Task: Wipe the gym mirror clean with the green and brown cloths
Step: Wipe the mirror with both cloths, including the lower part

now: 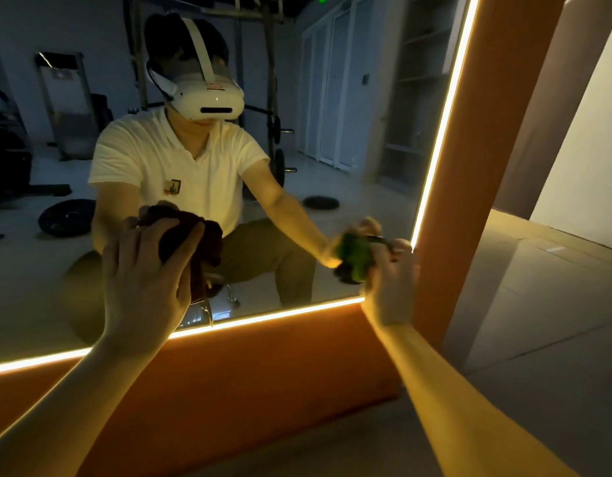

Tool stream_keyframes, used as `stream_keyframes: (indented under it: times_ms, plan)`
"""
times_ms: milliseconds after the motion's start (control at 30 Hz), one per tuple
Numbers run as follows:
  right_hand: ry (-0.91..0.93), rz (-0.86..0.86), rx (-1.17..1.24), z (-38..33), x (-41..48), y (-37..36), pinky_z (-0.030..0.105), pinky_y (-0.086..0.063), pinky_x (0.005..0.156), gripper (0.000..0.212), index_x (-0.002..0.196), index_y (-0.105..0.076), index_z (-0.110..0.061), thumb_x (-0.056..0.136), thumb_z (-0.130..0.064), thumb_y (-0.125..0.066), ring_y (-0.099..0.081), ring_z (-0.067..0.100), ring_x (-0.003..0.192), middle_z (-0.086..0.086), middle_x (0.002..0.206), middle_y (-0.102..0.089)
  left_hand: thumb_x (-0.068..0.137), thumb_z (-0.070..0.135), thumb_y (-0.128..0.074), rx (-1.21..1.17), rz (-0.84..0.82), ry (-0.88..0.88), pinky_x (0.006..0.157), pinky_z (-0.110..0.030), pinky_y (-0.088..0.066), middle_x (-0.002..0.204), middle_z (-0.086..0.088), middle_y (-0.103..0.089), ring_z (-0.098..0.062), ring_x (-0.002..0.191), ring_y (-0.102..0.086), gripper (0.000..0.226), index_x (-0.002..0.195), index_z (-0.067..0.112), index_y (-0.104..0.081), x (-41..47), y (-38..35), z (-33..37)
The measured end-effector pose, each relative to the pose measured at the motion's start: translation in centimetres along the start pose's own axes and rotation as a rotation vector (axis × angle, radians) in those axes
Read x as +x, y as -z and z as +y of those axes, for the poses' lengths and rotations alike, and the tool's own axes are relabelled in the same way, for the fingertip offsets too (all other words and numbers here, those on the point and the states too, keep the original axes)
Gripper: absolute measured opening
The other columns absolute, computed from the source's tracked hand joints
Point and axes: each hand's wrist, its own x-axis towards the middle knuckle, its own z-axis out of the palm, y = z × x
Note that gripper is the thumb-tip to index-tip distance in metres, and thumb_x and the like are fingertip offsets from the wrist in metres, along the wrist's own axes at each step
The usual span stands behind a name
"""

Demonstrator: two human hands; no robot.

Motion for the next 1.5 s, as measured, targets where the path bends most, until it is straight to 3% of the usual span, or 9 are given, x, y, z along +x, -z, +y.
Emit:
stream_keyframes:
  times_ms: [133,267,467,600,833,1133,1367,1433,1500]
  plan:
    - [-0.374,0.08,-0.097,1.8,0.3,0.8,0.05,-0.052,0.088,0.02,0.114,-0.064,-0.012,0.097,-0.02,-0.059,-0.055,0.035,0.099,0.017,0.113,-0.052,0.101,0.016,-0.052,-0.009,-0.005,0.035,0.094,-0.059,-0.041,0.137,-0.029,-0.049,-0.051,0.121,-0.048,0.046,0.146,0.012,-0.056,-0.6,1.1,-1.7]
    - [-0.346,0.118,0.178,-4.1,-0.9,-3.9,0.05,-0.061,0.084,0.041,0.131,-0.055,0.006,0.091,0.005,-0.065,-0.066,0.036,0.098,0.02,0.114,-0.06,0.099,0.017,-0.053,-0.001,-0.018,0.088,0.094,-0.058,-0.041,0.136,-0.03,-0.049,-0.051,0.117,-0.051,0.048,0.147,0.008,-0.054,-1.6,2.4,-4.4]
    - [-0.342,0.21,0.452,-11.0,-1.9,-5.0,0.043,-0.063,0.083,0.033,0.12,-0.051,-0.006,0.092,-0.005,-0.069,-0.068,0.02,0.095,0.004,0.106,-0.066,0.094,0.016,-0.059,-0.052,0.007,0.178,0.091,-0.054,-0.042,0.126,-0.029,-0.054,-0.046,0.109,-0.052,0.039,0.128,-0.004,-0.053,-3.4,4.8,-7.9]
    - [-0.013,0.119,0.507,-18.8,-5.2,-7.6,0.009,-0.049,0.089,0.034,0.116,-0.058,-0.011,0.087,0.002,-0.072,-0.058,0.002,0.097,-0.007,0.108,-0.062,0.092,0.016,-0.061,-0.038,-0.02,0.166,0.089,-0.054,-0.043,0.123,-0.028,-0.055,-0.045,0.107,-0.053,0.036,0.121,-0.005,-0.057,-4.9,5.4,-9.7]
    - [0.574,-0.158,0.379,-24.5,-10.0,-11.0,0.038,-0.062,0.073,0.035,0.119,-0.054,-0.014,0.09,-0.002,-0.067,-0.067,0.022,0.093,0.01,0.112,-0.063,0.092,0.015,-0.058,-0.114,0.021,0.18,0.09,-0.052,-0.041,0.124,-0.027,-0.053,-0.044,0.107,-0.052,0.032,0.12,0.0,-0.056,-4.4,5.6,-10.5]
    - [-0.44,0.262,0.352,-15.3,-2.6,-6.9,0.049,-0.058,0.089,0.032,0.124,-0.053,-0.004,0.092,0.001,-0.057,-0.061,0.024,0.105,0.008,0.119,-0.058,0.094,0.014,-0.062,-0.144,0.02,0.15,0.089,-0.054,-0.048,0.13,-0.028,-0.051,-0.047,0.114,-0.051,0.037,0.129,0.002,-0.061,-4.4,5.3,-11.0]
    - [0.519,-0.189,0.316,-25.8,-11.2,-10.8,0.039,-0.061,0.081,0.031,0.12,-0.056,-0.015,0.091,-0.008,-0.066,-0.065,0.022,0.102,0.009,0.12,-0.062,0.09,0.013,-0.062,-0.168,-0.003,0.195,0.09,-0.055,-0.044,0.129,-0.026,-0.048,-0.046,0.114,-0.047,0.038,0.127,0.003,-0.06,-4.0,5.2,-10.9]
    - [0.581,-0.192,0.272,-23.8,-9.2,-9.9,0.04,-0.061,0.075,0.027,0.117,-0.059,-0.016,0.091,-0.01,-0.063,-0.066,0.022,0.096,0.009,0.116,-0.064,0.091,0.015,-0.062,-0.171,-0.001,0.167,0.089,-0.055,-0.045,0.129,-0.027,-0.049,-0.048,0.114,-0.049,0.038,0.128,0.004,-0.059,-4.0,5.1,-11.2]
    - [0.351,-0.041,0.268,-20.4,-6.2,-8.2,0.039,-0.059,0.071,0.021,0.111,-0.058,-0.017,0.091,-0.013,-0.055,-0.065,0.022,0.091,0.008,0.112,-0.065,0.094,0.015,-0.063,-0.16,0.018,0.117,0.092,-0.056,-0.046,0.128,-0.028,-0.051,-0.05,0.116,-0.052,0.036,0.128,0.006,-0.057,-4.2,5.0,-11.5]
